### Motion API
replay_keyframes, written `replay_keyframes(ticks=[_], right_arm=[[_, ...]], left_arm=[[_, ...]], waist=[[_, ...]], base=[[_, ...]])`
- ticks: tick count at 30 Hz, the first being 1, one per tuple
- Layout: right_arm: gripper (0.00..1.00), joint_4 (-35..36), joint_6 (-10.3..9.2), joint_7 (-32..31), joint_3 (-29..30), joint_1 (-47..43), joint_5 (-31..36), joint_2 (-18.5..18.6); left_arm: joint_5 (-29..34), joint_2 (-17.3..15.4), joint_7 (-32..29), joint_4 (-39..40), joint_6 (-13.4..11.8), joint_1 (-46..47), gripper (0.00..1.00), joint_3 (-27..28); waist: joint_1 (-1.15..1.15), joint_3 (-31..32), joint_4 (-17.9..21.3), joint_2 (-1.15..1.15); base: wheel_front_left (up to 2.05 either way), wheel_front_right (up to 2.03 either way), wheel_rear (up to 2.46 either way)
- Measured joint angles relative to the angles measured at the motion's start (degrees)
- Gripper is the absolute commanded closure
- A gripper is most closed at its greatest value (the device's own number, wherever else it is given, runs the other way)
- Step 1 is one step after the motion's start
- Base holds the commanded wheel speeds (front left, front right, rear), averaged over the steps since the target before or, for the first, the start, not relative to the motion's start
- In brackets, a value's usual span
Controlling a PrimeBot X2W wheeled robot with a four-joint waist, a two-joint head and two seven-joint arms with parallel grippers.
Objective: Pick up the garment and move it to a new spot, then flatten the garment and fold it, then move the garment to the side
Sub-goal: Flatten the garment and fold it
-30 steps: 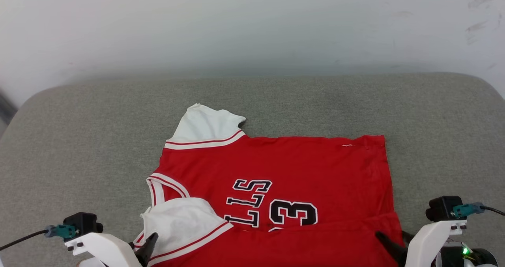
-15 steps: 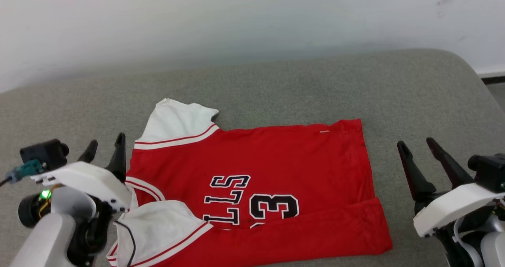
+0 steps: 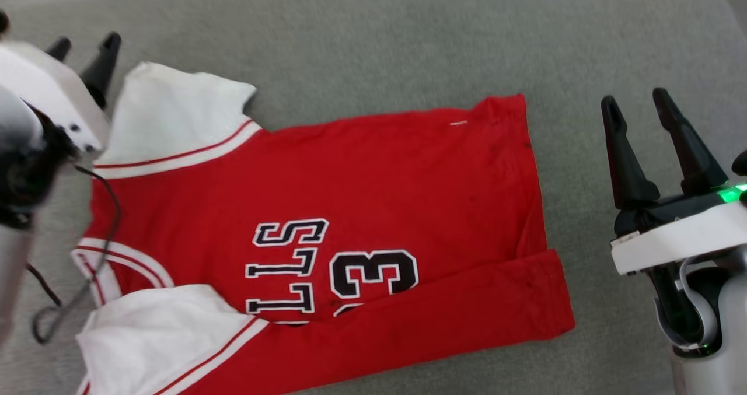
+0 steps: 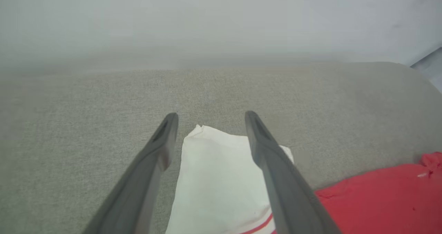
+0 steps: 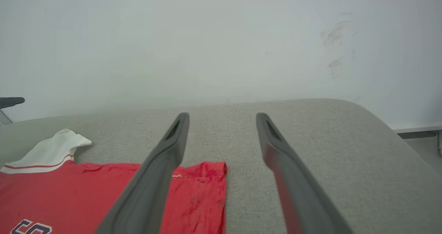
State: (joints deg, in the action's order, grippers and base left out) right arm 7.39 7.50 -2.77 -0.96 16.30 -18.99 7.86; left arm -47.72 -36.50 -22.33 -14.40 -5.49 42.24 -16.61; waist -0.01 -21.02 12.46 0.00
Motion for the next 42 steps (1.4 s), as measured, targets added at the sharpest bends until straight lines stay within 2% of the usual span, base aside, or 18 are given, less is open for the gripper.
replay_keyframes(ticks=[4,9,17,18,20,21,30,36,42], right_arm=[[0.0,0.0,0.0,0.5,-0.4,0.9,0.0,-0.8],[0.0,-0.8,0.0,1.3,-1.3,1.0,-0.4,-1.7],[0.0,-2.5,0.0,1.9,-2.3,1.4,-2.2,-2.4],[0.0,-2.8,0.0,1.9,-2.4,1.5,-2.3,-2.4],[0.0,-3.2,0.0,1.7,-2.5,1.6,-3.2,-2.3],[0.0,-3.4,0.0,1.7,-2.7,1.7,-3.3,-2.3],[0.0,-6.5,0.0,-3.4,-2.6,3.5,-7.9,0.3],[0.0,-15.7,0.0,-14.7,-2.6,9.6,-13.3,4.1],[0.0,-23.8,0.0,-25.0,-4.4,16.8,-16.2,7.4]], left_arm=[[-1.0,-3.4,-10.8,-2.3,1.9,7.1,0.0,-1.9],[-1.9,-6.9,-23.8,-5.2,2.2,11.3,0.0,-4.7],[-3.1,-8.8,-32.2,-7.5,0.3,13.7,0.0,-5.5],[-3.3,-8.8,-32.9,-7.7,-0.2,13.9,0.1,-5.6],[-3.8,-8.7,-33.5,-8.2,-0.8,14.0,0.96,-5.4],[-4.1,-8.6,-33.6,-8.5,-1.1,14.0,1.0,-5.3],[-3.9,-5.5,-28.1,-11.4,-2.2,12.9,1.0,-4.9],[-3.9,-1.3,-24.5,-11.2,-1.0,12.3,1.0,-6.1],[-2.8,1.2,-21.8,-8.3,0.6,13.9,1.0,-7.5]], waist=[[0.0,-4.4,1.8,0.0],[0.0,-8.5,4.1,0.0],[0.01,-12.4,6.9,0.0],[0.01,-12.6,7.2,0.0],[0.02,-12.9,7.5,0.0],[0.01,-13.0,7.6,0.0],[0.01,-10.6,6.3,0.0],[0.01,-7.9,3.1,0.0],[0.01,-5.9,-1.6,0.0]], base=[[0.0,0.0,0.0],[0.0,0.0,0.0],[0.0,0.0,0.0],[0.0,0.0,0.0],[0.0,0.0,0.0],[0.0,0.0,0.0],[0.0,0.0,0.0],[0.0,0.0,0.0],[0.0,0.0,0.0]])
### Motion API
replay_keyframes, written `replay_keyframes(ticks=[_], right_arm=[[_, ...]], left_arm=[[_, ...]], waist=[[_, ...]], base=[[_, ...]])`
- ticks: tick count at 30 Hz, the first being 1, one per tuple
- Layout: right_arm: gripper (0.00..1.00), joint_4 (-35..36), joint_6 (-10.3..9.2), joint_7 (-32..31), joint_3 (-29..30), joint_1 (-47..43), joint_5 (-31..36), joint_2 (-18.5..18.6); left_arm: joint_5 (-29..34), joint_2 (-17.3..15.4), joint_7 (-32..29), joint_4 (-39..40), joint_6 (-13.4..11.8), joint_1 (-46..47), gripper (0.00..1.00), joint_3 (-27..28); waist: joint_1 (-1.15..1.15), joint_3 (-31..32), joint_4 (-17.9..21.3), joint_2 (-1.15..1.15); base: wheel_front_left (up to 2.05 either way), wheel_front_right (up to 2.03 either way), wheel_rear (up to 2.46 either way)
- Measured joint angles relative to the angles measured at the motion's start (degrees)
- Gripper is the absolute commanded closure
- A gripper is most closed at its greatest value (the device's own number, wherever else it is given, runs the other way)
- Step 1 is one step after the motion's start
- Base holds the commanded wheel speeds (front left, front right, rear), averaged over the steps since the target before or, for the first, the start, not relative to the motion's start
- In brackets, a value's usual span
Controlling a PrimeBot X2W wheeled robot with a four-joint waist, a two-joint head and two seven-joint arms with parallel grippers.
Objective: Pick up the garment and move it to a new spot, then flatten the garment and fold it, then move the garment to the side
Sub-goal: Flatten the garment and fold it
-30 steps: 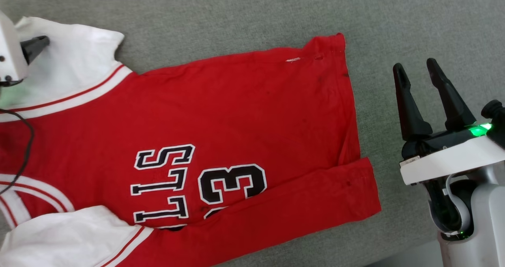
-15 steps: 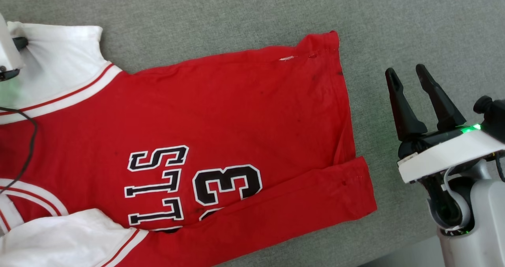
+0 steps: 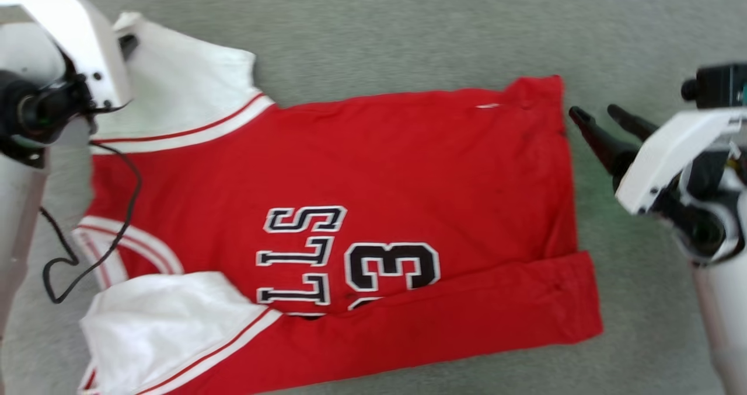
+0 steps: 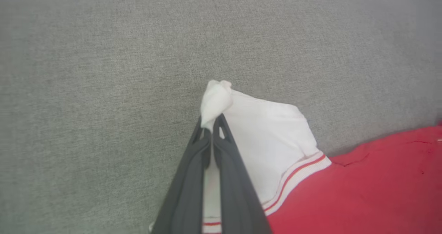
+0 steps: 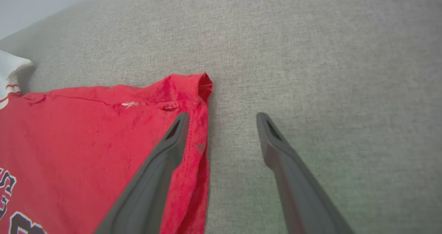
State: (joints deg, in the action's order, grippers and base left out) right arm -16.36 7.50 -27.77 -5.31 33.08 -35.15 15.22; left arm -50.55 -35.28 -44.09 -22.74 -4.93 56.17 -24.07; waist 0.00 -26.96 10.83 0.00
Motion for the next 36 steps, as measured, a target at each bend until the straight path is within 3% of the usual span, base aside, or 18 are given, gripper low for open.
replay_keyframes(ticks=[6,14,16,17,21,27,36], right_arm=[[0.0,-6.4,0.0,-7.0,-1.4,7.8,0.0,1.1],[0.0,-17.7,0.04,-16.5,-1.9,15.8,1.9,0.9],[0.73,-19.5,0.04,-19.1,-2.1,17.5,2.6,0.8],[1.0,-20.3,0.04,-20.1,-2.0,18.0,2.6,0.8],[1.0,-21.5,0.01,-21.1,-2.5,18.8,3.3,0.5],[1.0,-17.0,0.01,-14.0,-1.5,16.9,3.4,1.0],[1.0,-9.0,0.01,-10.7,2.0,3.3,1.3,1.6]], left_arm=[[0.5,2.0,1.3,2.9,1.0,0.6,1.0,-1.4],[0.7,3.3,2.9,4.1,2.0,0.9,1.0,-2.0],[0.6,3.5,3.0,4.1,2.4,0.9,1.0,-2.1],[0.6,3.5,3.2,4.0,2.4,0.9,1.0,-2.1],[0.4,3.6,4.6,3.4,2.9,0.9,1.0,-1.9],[-1.3,3.7,10.6,2.1,3.4,-2.4,1.0,0.9],[-5.8,2.0,17.4,7.9,1.9,-17.9,1.0,6.2]], waist=[[0.0,-0.1,-4.2,0.0],[0.0,-2.1,-7.0,0.0],[0.01,-2.2,-7.3,0.0],[0.01,-2.2,-7.5,0.0],[0.0,-1.7,-7.8,0.0],[0.0,2.8,-8.4,0.0],[0.0,11.0,-8.9,0.0]], base=[[0.0,0.0,0.0],[0.0,0.0,0.0],[0.0,0.0,0.0],[0.0,0.0,0.0],[0.0,0.0,0.0],[0.0,0.0,0.0],[0.0,0.0,0.0]])
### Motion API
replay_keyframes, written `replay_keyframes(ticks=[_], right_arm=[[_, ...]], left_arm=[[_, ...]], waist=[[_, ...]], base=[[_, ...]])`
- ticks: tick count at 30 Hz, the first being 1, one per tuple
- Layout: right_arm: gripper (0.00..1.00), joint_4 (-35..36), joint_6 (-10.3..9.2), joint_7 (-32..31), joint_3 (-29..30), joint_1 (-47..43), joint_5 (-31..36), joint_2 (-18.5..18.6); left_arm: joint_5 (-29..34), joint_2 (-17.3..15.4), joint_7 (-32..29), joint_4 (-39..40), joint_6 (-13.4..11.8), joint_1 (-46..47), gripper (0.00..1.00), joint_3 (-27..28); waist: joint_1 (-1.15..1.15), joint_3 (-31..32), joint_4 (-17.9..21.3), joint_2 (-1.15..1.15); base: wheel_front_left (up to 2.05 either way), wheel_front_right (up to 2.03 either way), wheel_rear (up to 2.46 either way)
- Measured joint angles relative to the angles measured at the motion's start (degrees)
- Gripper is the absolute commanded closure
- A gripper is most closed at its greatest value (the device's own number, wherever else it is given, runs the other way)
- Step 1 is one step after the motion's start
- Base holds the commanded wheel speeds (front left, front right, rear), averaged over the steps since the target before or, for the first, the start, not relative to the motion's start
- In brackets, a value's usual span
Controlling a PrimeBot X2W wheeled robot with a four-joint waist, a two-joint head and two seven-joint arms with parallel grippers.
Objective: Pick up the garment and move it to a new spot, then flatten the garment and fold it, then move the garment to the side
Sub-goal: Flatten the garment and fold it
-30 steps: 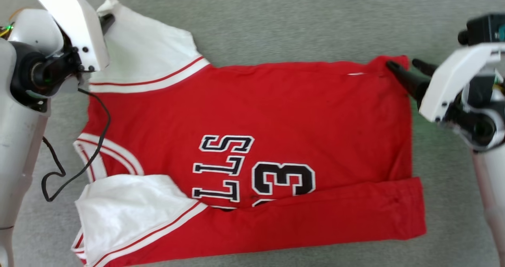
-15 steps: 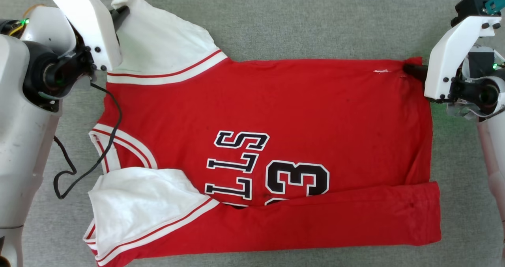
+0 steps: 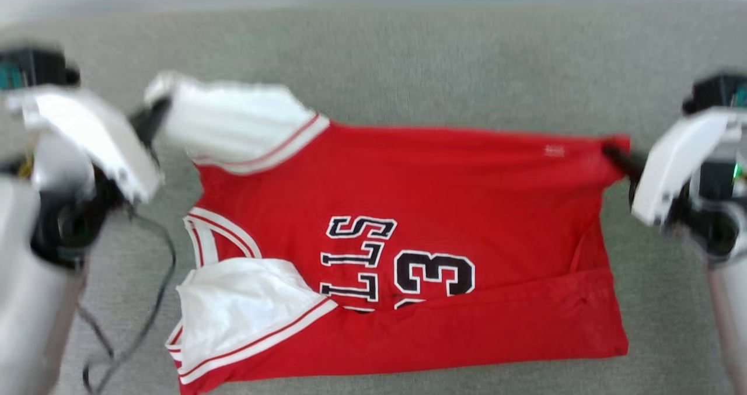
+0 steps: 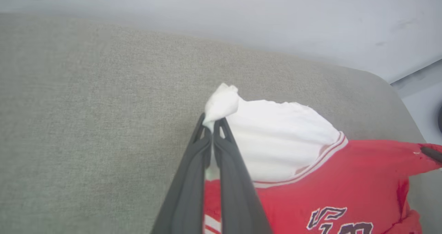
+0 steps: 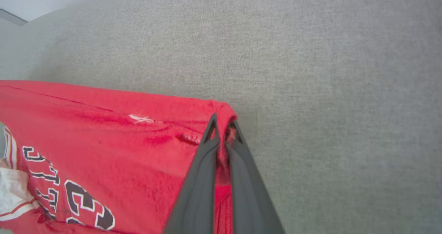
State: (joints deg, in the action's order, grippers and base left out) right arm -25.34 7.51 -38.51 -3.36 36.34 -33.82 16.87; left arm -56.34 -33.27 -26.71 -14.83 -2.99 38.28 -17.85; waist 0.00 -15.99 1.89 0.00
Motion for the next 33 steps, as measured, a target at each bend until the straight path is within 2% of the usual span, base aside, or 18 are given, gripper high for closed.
replay_keyframes(ticks=[5,13,14,15,16,17,21,27,33], right_arm=[[1.0,3.9,0.0,0.8,1.2,-10.1,-0.1,-1.0],[1.0,6.9,-0.01,1.7,4.2,-23.8,0.0,-3.6],[0.76,6.9,-0.01,1.8,4.2,-25.0,0.2,-3.9],[0.08,6.9,0.0,1.9,4.4,-26.2,0.3,-4.3],[0.0,6.9,0.0,2.5,4.5,-27.2,0.4,-4.5],[0.0,6.9,0.0,3.3,4.6,-28.0,0.6,-4.7],[0.0,7.4,-0.01,7.5,4.5,-30.6,1.5,-5.8],[0.0,12.9,0.0,14.5,3.3,-32.9,1.5,-5.3],[0.0,18.1,0.0,13.7,6.7,-33.6,1.5,-2.4]], left_arm=[[-2.1,-0.2,3.3,4.3,-2.6,-13.7,1.0,1.9],[-6.6,2.2,3.9,7.4,-5.8,-31.6,1.0,2.0],[-6.9,2.7,3.7,7.3,-6.1,-32.7,1.0,1.6],[-6.7,3.2,3.8,7.0,-6.4,-33.5,0.77,1.1],[-6.7,3.6,3.7,6.7,-6.5,-34.1,0.15,0.7],[-6.8,3.9,3.7,6.5,-6.5,-34.6,0.0,0.2],[-5.3,5.3,6.3,5.3,-6.0,-35.8,0.0,-1.0],[0.2,7.1,15.6,6.8,-5.8,-36.0,0.0,-1.6],[7.1,8.6,25.9,11.5,-6.7,-35.5,0.0,-1.8]], waist=[[0.0,4.4,-0.4,0.0],[0.01,9.2,-0.9,0.0],[0.01,9.5,-0.9,0.0],[0.01,9.8,-1.0,0.0],[0.01,10.0,-1.0,0.0],[0.01,10.2,-1.1,0.0],[0.01,11.0,-0.9,0.0],[0.01,12.9,-0.3,0.0],[0.01,15.0,0.2,0.0]], base=[[0.0,0.0,0.0],[0.0,0.0,0.0],[0.0,0.0,0.0],[0.0,0.0,0.0],[0.0,0.0,0.0],[0.0,0.0,0.0],[0.0,0.0,0.0],[0.0,0.0,0.0],[0.0,0.0,0.0]])
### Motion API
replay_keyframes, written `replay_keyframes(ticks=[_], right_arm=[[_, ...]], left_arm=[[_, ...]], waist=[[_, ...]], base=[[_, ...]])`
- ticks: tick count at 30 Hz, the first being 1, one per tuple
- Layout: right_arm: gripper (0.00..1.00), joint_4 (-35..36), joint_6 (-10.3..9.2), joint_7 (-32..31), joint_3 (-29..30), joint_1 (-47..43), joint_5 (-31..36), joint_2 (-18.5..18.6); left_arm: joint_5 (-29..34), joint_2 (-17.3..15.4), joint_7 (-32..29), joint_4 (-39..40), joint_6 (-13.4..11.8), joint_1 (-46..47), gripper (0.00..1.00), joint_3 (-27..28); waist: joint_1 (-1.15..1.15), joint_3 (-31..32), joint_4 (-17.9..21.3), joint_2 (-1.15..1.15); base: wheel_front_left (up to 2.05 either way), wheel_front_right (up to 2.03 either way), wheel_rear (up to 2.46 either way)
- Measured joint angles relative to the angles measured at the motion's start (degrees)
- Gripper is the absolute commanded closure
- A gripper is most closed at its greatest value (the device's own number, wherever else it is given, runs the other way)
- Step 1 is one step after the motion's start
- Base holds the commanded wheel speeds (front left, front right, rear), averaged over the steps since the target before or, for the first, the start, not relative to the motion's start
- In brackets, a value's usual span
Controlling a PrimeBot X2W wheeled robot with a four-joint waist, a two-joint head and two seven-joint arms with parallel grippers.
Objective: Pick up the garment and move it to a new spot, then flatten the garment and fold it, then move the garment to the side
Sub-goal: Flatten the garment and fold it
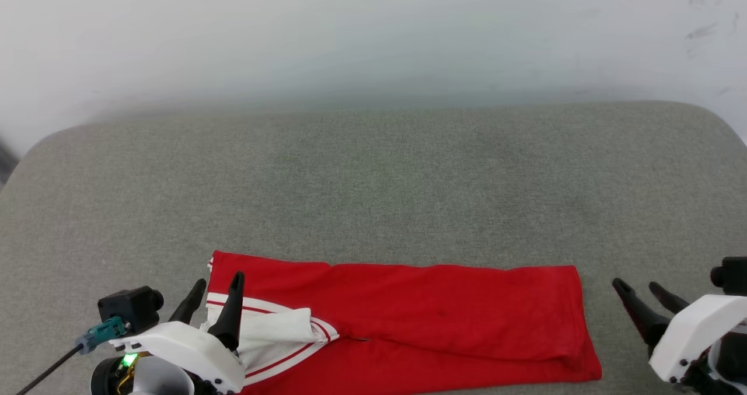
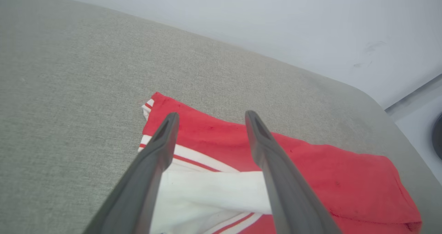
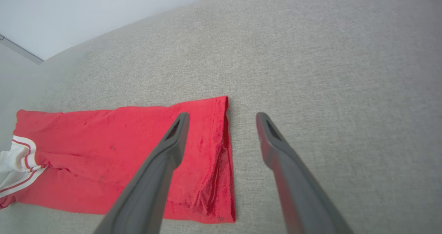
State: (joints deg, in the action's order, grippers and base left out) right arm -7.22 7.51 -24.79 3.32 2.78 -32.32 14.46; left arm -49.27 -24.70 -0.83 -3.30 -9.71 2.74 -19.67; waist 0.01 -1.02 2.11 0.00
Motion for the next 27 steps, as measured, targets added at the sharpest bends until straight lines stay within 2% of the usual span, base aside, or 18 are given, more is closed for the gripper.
replay_keyframes(ticks=[7,12,20,27], right_arm=[[0.0,1.2,0.0,-7.4,5.0,0.2,1.8,2.9],[0.0,0.5,0.0,-12.9,5.7,0.5,2.9,3.1],[0.0,-4.9,0.0,-16.9,3.1,1.7,3.5,-0.9],[0.0,-12.7,0.0,-16.1,0.7,4.6,3.0,-1.6]], left_arm=[[8.8,1.4,10.1,3.6,-4.1,0.8,0.0,-0.6],[13.2,1.5,13.2,6.0,-6.5,0.9,0.0,-1.3],[15.5,1.3,13.8,9.5,-7.0,1.1,0.0,-2.2],[15.8,1.4,13.6,10.6,-7.2,2.2,0.0,-2.6]], waist=[[0.0,1.3,-0.9,0.0],[0.0,1.1,-2.5,0.0],[0.0,-1.3,-5.2,0.0],[-0.01,-3.8,-6.9,0.0]], base=[[0.0,0.0,0.0],[0.0,0.0,0.0],[0.0,0.0,0.0],[0.0,0.0,0.0]])
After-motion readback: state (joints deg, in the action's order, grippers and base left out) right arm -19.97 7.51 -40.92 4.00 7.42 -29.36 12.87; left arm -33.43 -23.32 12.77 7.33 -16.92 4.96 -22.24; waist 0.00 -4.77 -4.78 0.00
